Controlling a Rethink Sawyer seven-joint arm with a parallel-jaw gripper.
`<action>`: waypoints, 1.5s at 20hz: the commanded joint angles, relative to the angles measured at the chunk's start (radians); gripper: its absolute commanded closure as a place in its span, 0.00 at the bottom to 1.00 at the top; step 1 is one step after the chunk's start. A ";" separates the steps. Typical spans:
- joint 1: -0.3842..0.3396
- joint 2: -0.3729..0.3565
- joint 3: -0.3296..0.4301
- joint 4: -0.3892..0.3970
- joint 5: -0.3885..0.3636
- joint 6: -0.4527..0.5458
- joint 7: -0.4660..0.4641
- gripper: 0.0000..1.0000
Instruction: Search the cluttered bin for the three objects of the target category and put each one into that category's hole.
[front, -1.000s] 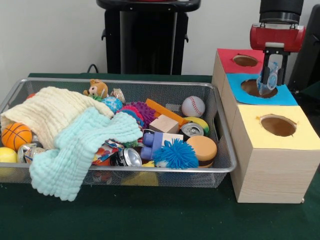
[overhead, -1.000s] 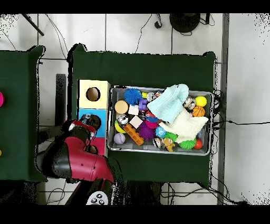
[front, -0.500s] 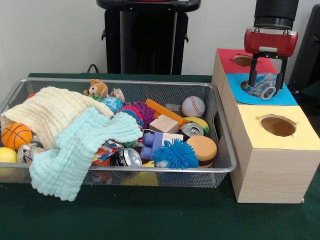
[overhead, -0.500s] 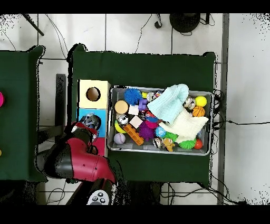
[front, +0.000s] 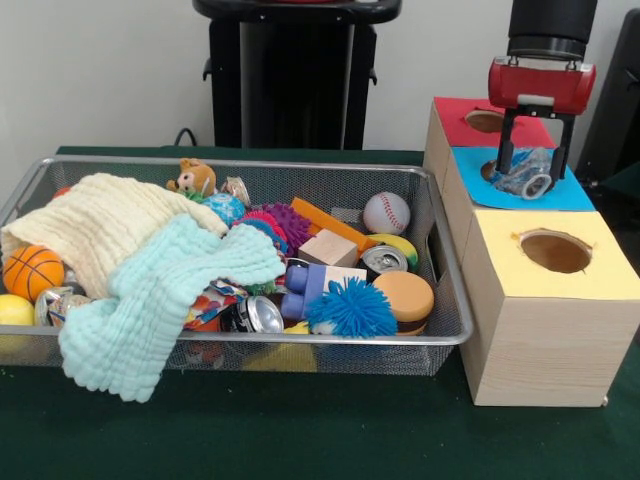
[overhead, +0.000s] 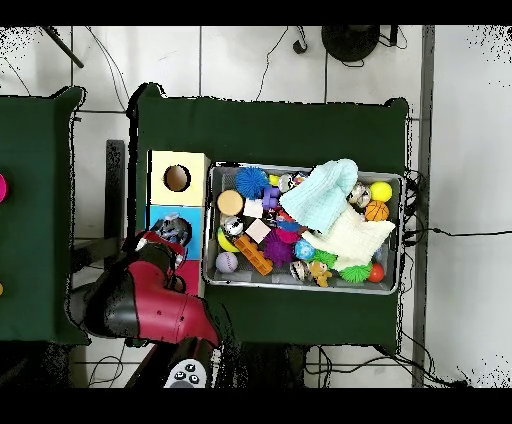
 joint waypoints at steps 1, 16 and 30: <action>0.008 0.057 -0.005 0.031 -0.013 0.047 0.146 0.00; 0.026 0.044 -0.019 0.031 0.016 0.138 0.160 1.00; 0.204 -0.089 -0.271 0.015 0.026 0.326 0.149 1.00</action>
